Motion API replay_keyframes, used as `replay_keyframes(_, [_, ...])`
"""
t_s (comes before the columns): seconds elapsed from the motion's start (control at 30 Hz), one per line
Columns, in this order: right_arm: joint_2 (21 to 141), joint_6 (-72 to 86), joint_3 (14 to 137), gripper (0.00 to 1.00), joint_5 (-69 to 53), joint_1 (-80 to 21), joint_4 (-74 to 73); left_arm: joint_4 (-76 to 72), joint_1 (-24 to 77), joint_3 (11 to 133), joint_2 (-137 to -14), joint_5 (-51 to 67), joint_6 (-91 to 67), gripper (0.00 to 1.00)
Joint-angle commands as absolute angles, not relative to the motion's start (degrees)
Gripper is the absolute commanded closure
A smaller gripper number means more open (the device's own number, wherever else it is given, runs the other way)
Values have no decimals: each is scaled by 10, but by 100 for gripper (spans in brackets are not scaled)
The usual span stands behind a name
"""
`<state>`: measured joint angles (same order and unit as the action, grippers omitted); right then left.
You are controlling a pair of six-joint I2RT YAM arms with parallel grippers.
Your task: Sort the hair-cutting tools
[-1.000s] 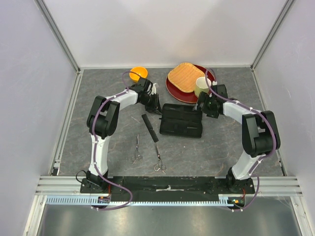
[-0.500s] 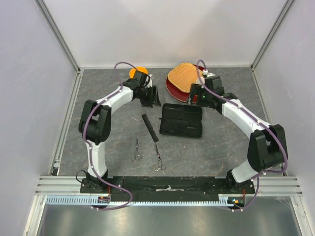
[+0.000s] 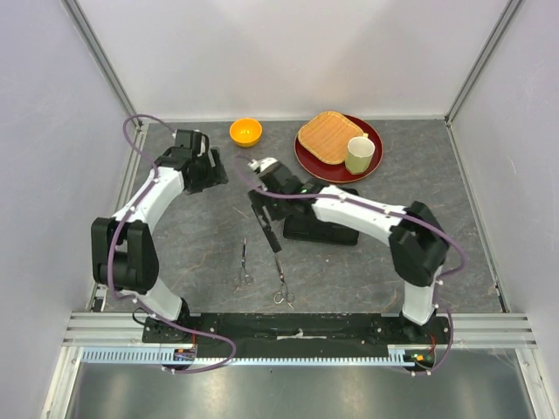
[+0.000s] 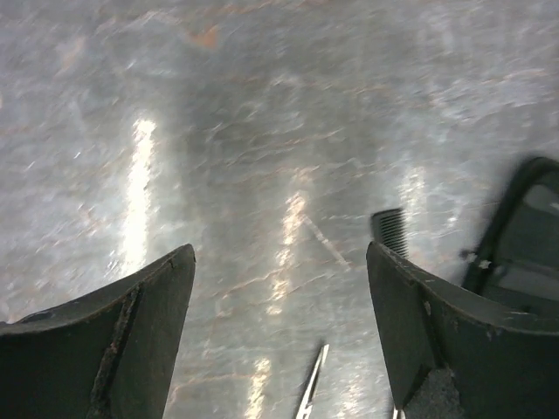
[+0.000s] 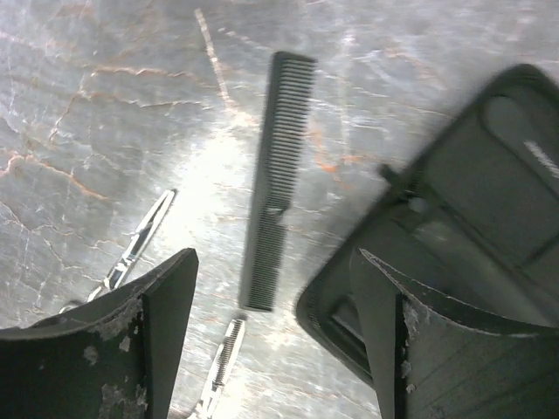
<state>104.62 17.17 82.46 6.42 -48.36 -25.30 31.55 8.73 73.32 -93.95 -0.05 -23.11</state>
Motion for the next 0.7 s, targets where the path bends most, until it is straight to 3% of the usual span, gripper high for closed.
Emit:
replay_keyframes(0.0, [1120,186,899,22,112,-532,-319,338,70,683,-886,-56,-254,14])
replay_keyframes(0.37, [1241,205,986,30,191,-555,-382,314,3,570,-811,19,-279,13])
replay_keyframes(0.67, [1278,215,996,33,169,-542,-363,304,-25,559,-819,75,-276,13])
